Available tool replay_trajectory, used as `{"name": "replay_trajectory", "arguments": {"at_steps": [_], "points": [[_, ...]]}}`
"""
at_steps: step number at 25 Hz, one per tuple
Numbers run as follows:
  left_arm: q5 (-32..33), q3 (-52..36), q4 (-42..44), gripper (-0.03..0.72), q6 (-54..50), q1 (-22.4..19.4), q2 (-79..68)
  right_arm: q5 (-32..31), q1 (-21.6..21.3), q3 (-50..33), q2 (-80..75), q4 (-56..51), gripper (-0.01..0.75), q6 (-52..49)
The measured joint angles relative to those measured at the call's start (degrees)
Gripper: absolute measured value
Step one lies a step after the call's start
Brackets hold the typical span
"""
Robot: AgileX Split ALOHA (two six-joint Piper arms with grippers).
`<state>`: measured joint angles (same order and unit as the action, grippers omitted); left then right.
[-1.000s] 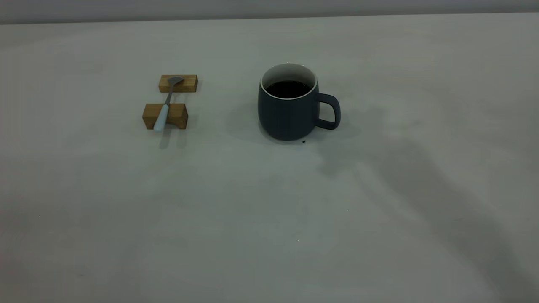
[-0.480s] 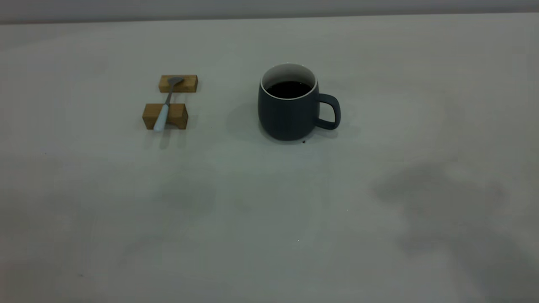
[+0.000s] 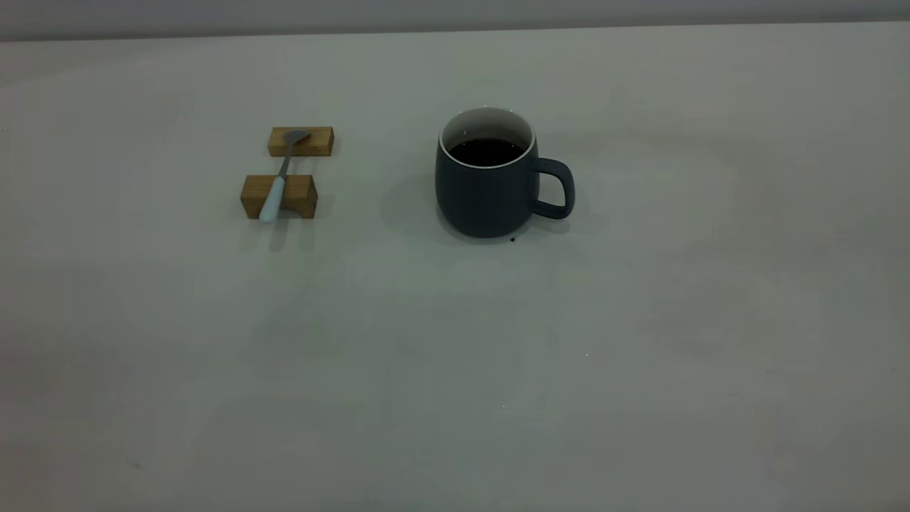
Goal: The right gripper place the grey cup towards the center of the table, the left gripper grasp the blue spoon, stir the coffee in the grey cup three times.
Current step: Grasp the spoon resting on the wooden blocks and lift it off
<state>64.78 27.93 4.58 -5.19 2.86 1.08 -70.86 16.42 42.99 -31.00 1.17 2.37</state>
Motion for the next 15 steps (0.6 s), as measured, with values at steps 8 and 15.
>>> {"name": "replay_trajectory", "arguments": {"at_steps": [8, 15], "points": [[0.00, 0.00, 0.00, 0.440, 0.00, 0.00, 0.00, 3.58, -8.57, -10.78, 19.10, 0.00, 0.591, -0.45], [0.00, 0.00, 0.00, 0.440, 0.00, 0.00, 0.00, 6.42, -10.49, -15.97, 25.18, 0.00, 0.591, -2.04]]}}
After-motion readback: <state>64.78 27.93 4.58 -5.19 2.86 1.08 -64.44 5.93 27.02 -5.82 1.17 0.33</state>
